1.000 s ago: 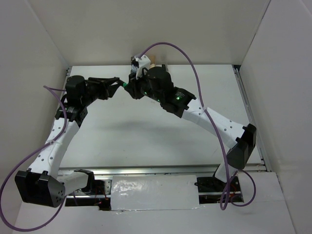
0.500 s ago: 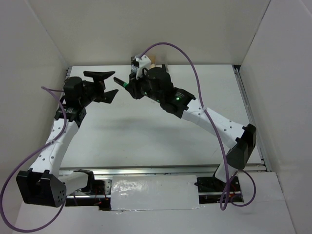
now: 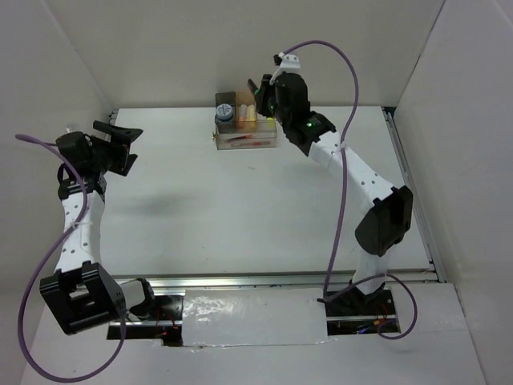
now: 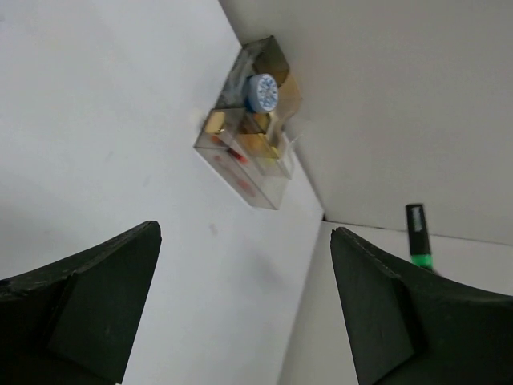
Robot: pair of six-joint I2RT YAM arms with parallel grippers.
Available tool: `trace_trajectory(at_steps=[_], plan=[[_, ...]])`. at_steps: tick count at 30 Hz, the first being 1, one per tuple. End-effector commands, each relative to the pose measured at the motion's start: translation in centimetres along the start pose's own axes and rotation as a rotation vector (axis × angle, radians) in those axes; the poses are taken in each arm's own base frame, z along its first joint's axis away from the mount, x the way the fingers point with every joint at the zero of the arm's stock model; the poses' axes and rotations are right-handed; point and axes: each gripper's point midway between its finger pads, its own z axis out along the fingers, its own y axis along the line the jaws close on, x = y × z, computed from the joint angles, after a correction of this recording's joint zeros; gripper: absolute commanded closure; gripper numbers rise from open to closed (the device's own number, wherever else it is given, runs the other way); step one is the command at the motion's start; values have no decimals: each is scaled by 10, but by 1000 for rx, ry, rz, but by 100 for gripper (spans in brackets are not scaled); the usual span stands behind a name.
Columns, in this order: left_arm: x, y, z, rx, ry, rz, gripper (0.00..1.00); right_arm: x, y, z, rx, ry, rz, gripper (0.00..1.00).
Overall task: Sort the stationery into containers
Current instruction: Place the pen in the storage box.
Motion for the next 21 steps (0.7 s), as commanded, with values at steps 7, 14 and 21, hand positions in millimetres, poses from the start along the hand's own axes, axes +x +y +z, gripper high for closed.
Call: trace_trajectory(at_steps=[7,14,21], plan=[[-1,34,3,5,96,206,1,18,-82,112,123,-34,4,100],[7,52,4,-18,118,239,1,26,-108,163,137,-101,-8,100],[29,59,9,20,224,233,1,62,-129,202,115,-117,-18,100]])
